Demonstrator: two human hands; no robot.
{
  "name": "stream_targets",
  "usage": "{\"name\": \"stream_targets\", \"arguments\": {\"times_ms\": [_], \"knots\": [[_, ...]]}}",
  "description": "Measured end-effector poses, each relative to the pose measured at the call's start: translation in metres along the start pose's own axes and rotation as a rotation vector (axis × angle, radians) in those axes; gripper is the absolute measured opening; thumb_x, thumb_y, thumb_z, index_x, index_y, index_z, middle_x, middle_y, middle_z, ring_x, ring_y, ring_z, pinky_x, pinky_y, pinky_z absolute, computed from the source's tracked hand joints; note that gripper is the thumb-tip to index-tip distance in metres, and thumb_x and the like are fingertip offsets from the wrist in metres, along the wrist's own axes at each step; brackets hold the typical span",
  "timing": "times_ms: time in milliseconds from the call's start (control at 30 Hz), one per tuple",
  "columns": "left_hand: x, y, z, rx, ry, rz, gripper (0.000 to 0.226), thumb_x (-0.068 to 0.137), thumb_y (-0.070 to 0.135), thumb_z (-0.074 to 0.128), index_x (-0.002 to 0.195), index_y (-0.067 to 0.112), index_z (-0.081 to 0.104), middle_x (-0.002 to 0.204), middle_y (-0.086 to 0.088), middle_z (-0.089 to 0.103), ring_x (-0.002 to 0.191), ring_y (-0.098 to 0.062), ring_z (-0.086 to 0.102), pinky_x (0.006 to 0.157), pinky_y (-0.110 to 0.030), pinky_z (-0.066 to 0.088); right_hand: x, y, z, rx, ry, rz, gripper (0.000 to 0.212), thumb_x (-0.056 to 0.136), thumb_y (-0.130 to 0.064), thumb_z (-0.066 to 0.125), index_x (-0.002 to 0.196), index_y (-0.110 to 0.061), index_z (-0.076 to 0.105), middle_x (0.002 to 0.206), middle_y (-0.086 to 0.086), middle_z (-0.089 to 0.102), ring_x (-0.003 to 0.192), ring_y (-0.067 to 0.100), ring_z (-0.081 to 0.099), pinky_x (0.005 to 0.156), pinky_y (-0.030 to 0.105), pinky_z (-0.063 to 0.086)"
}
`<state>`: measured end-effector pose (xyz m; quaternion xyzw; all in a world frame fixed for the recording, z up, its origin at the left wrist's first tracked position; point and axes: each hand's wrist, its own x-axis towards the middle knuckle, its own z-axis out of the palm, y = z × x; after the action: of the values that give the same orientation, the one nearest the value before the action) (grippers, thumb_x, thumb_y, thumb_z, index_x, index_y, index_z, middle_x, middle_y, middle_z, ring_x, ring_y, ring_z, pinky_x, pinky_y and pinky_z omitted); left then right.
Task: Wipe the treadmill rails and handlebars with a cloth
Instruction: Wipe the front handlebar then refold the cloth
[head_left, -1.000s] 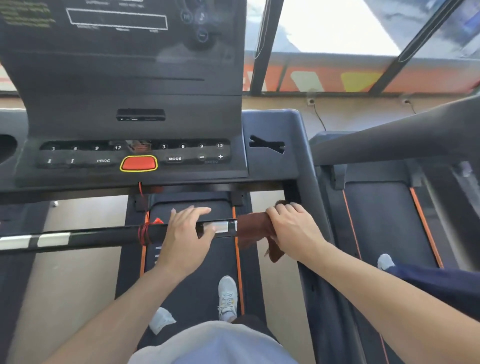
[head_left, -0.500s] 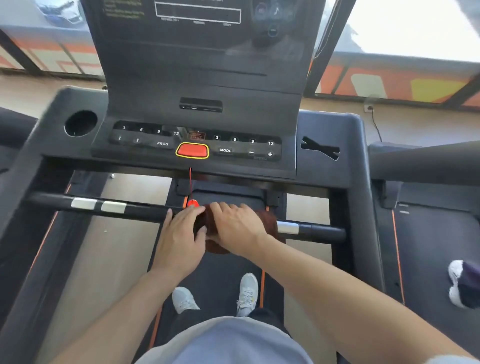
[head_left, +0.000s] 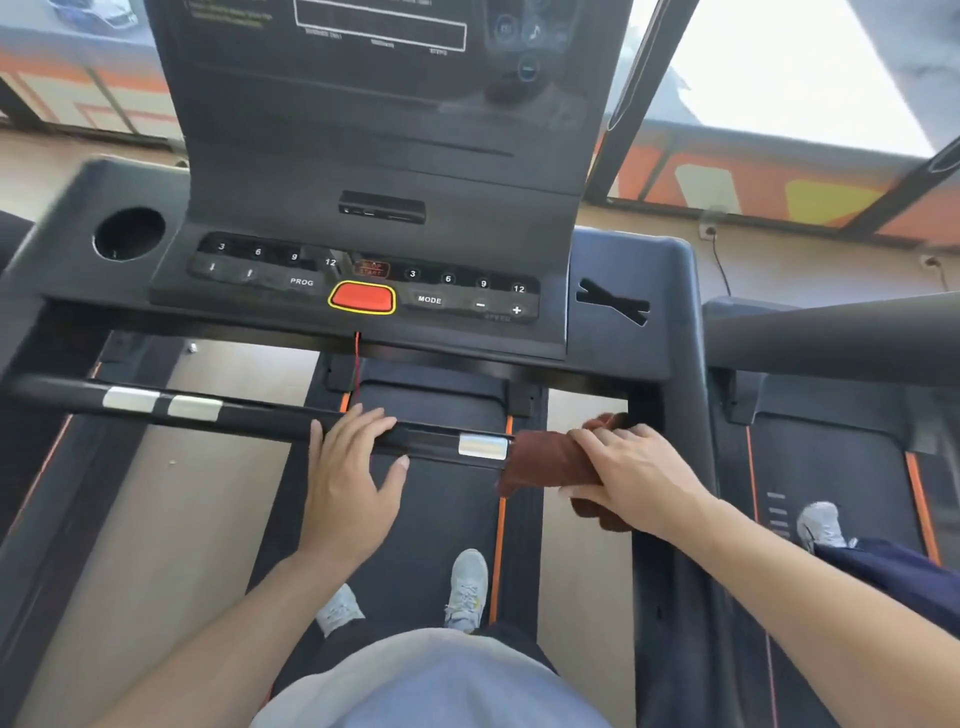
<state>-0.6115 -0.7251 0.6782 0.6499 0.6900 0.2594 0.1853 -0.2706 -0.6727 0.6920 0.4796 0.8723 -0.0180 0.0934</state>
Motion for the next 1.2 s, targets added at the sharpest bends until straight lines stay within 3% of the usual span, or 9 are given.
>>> {"name": "stream_targets", "arguments": {"times_ms": [100, 233, 367, 500, 667, 800, 867, 1067, 1200], "knots": [[-0.009, -0.008, -0.006, -0.009, -0.007, 0.017, 0.046, 0.090, 0.024, 0.055, 0.135, 0.012, 0.058, 0.147, 0.002, 0.053, 0.148, -0.016, 0.032, 0.126, -0.046, 0.016, 0.006, -0.016, 0.007, 0.054, 0.128, 0.009, 0.087, 0.095, -0.081, 0.010, 0.135, -0.022, 0.059, 0.097, -0.004, 0.071, 0.087, 0.024, 0.070, 0.078, 0.038, 0.051], [-0.025, -0.018, -0.016, 0.094, -0.119, 0.062, 0.066, 0.091, 0.017, 0.061, 0.153, 0.017, 0.040, 0.165, 0.011, 0.026, 0.156, -0.012, 0.006, 0.127, -0.044, 0.011, 0.039, -0.056, 0.005, 0.107, 0.186, -0.059, 0.078, 0.095, -0.078, 0.025, 0.133, -0.019, 0.059, 0.096, -0.001, 0.068, 0.085, 0.027, 0.070, 0.073, 0.040, 0.052], [-0.036, -0.021, -0.024, 0.049, -0.130, -0.058, 0.075, 0.092, 0.015, 0.065, 0.157, 0.023, 0.029, 0.166, 0.017, 0.015, 0.155, -0.004, 0.000, 0.127, -0.041, 0.015, 0.095, -0.128, -0.005, 0.153, 0.283, -0.099, 0.069, 0.097, -0.071, 0.026, 0.129, -0.020, 0.059, 0.096, 0.000, 0.070, 0.083, 0.026, 0.071, 0.071, 0.040, 0.051], [-0.043, -0.024, -0.040, -0.116, -0.078, -0.303, 0.070, 0.094, 0.019, 0.067, 0.155, 0.031, 0.035, 0.159, 0.025, 0.024, 0.144, 0.010, 0.022, 0.117, -0.018, 0.021, 0.126, -0.171, -0.008, 0.194, 0.269, -0.077, 0.062, 0.102, -0.065, 0.022, 0.123, -0.022, 0.061, 0.093, -0.001, 0.070, 0.079, 0.026, 0.071, 0.068, 0.039, 0.049], [-0.064, -0.036, -0.058, -0.252, -0.034, -0.625, 0.053, 0.094, 0.026, 0.068, 0.144, 0.029, 0.051, 0.144, 0.012, 0.055, 0.135, -0.005, 0.048, 0.112, -0.024, 0.036, 0.119, -0.153, -0.009, 0.392, 0.379, -0.041, 0.034, 0.102, -0.056, 0.048, 0.111, -0.030, 0.067, 0.079, -0.005, 0.073, 0.066, 0.026, 0.070, 0.058, 0.032, 0.047], [-0.081, -0.016, -0.069, -0.423, 0.063, -0.699, 0.029, 0.095, 0.030, 0.068, 0.122, 0.038, 0.061, 0.115, 0.033, 0.064, 0.109, 0.016, 0.057, 0.102, -0.014, 0.042, 0.096, -0.152, -0.024, 0.764, 0.375, 0.141, 0.015, 0.101, -0.039, 0.061, 0.115, -0.034, 0.063, 0.085, -0.006, 0.074, 0.080, 0.028, 0.070, 0.071, 0.034, 0.050], [-0.085, -0.002, -0.077, -0.573, 0.087, -0.738, 0.015, 0.097, 0.035, 0.065, 0.112, 0.038, 0.066, 0.107, 0.032, 0.070, 0.105, 0.016, 0.061, 0.099, -0.013, 0.045, 0.076, -0.159, -0.039, 0.951, 0.397, 0.135, 0.029, 0.099, -0.025, 0.068, 0.117, -0.044, 0.058, 0.087, -0.018, 0.071, 0.082, 0.017, 0.070, 0.075, 0.030, 0.049], [-0.102, 0.012, -0.097, -1.427, -0.233, -0.873, 0.070, 0.100, 0.067, 0.023, 0.135, 0.020, 0.063, 0.136, -0.013, 0.064, 0.126, -0.030, 0.061, 0.097, -0.051, 0.053, 0.030, -0.238, -0.056, 0.959, 0.285, -0.332, 0.053, 0.079, -0.018, 0.076, 0.121, -0.044, 0.057, 0.112, -0.031, 0.065, 0.101, -0.016, 0.058, 0.087, 0.009, 0.047], [-0.132, -0.010, -0.117, -1.595, -0.034, -0.904, 0.056, 0.100, 0.051, 0.042, 0.139, 0.014, 0.060, 0.143, -0.021, 0.054, 0.129, -0.034, 0.054, 0.111, -0.048, 0.039, 0.028, -0.284, -0.067, 0.972, 0.097, -0.630, 0.041, 0.083, -0.051, 0.078, 0.119, -0.033, 0.068, 0.122, -0.018, 0.070, 0.122, 0.000, 0.059, 0.099, 0.022, 0.050]]}}
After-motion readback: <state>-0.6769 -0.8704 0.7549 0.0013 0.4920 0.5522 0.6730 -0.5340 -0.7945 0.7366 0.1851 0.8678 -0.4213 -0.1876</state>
